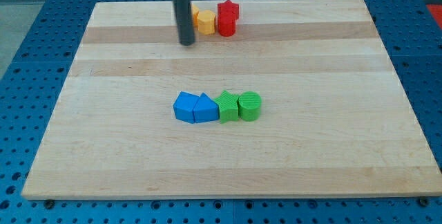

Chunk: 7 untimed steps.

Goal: Push the heart into the hexagon

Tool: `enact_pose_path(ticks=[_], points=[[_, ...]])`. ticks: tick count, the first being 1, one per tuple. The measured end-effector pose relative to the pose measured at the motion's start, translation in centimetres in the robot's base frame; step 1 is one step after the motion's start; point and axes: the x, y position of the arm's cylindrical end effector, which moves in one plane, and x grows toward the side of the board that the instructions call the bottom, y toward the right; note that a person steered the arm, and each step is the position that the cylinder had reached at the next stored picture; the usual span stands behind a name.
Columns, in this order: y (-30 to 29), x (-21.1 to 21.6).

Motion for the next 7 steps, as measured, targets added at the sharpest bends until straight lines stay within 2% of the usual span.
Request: enact_pose_path(ticks=[1,2,7], points=[[-3.5,-2.8],[-4.1,-5.9],[1.8,-7.2]])
